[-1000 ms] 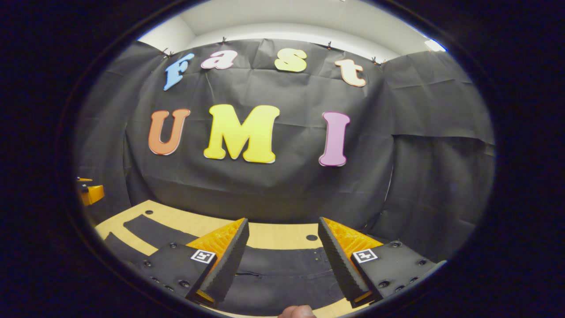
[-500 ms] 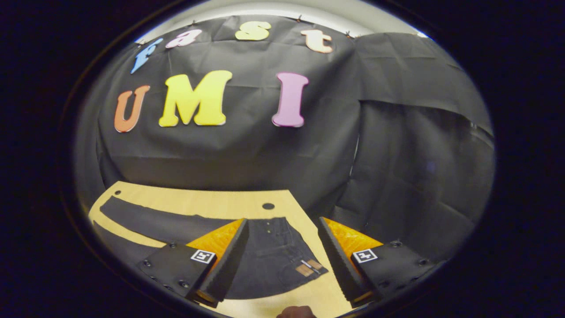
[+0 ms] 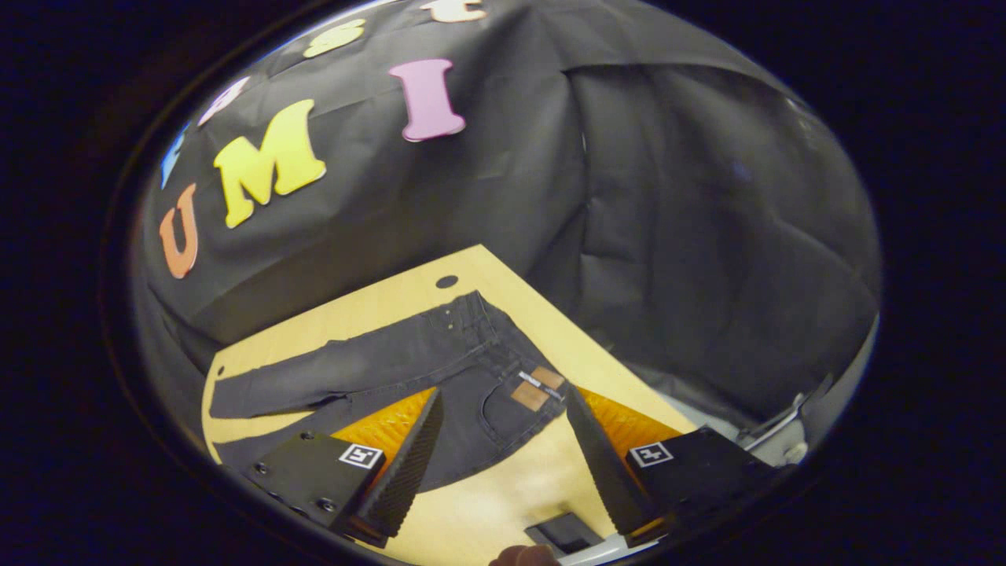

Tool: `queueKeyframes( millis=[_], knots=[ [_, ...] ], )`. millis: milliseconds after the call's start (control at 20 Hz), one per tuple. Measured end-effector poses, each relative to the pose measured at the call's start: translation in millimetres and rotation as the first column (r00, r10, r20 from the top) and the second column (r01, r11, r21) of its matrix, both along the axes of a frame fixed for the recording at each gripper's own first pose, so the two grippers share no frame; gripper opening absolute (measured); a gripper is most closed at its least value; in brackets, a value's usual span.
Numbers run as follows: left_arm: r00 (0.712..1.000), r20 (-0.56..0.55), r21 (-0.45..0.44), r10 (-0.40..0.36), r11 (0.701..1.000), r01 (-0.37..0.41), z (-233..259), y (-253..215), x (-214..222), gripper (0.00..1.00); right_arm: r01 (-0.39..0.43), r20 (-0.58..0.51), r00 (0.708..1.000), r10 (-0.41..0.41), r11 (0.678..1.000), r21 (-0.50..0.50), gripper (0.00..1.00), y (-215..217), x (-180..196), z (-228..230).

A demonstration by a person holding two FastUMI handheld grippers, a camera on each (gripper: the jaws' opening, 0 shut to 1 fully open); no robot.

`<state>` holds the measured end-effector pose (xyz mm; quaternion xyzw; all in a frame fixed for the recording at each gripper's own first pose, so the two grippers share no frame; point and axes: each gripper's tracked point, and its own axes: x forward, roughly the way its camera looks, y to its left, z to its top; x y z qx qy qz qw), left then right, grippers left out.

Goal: Grasp the waist and the cuffs of the jeans and fold them to make the two legs overlap; first hold the waist and fold one-third of the jeans toward the cuffs, then hold the cuffs and fold the remaining one-third in the same direction to finish folding.

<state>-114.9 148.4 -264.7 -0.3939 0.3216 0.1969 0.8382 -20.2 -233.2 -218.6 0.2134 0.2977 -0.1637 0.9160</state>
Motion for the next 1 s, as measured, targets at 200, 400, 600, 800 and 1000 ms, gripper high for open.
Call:
queueKeyframes(
  millis=[200,400,600,800,1000],
  knots=[
    [0.992,-0.021,-0.219,0.127,0.967,-0.129,-11.2,2.4,4.0,0.99,0.030,-0.052,0.998,-0.027,0.997,0.069,0.99,-4.1,-8.3,-24.2],
    [0.978,-0.086,-0.273,0.191,0.939,-0.208,-29.4,5.4,5.2,0.99,0.018,-0.087,0.996,-0.005,0.989,0.144,0.99,2.3,-10.8,-42.8],
    [0.975,-0.088,-0.280,0.203,0.934,-0.220,-33.7,11.5,20.5,1.00,0.027,-0.148,0.989,0.007,0.973,0.231,0.99,6.6,-5.6,-73.7],
    [0.969,-0.062,-0.314,0.237,0.917,-0.245,-32.2,16.7,43.9,1.00,0.141,-0.197,0.978,-0.064,0.903,0.406,0.98,1.3,8.9,-94.6],
    [0.970,-0.060,-0.313,0.234,0.919,-0.241,-31.9,14.9,57.5,1.00,0.240,-0.199,0.967,-0.159,0.833,0.499,0.93,-19.3,37.8,-106.2]
  ],
)
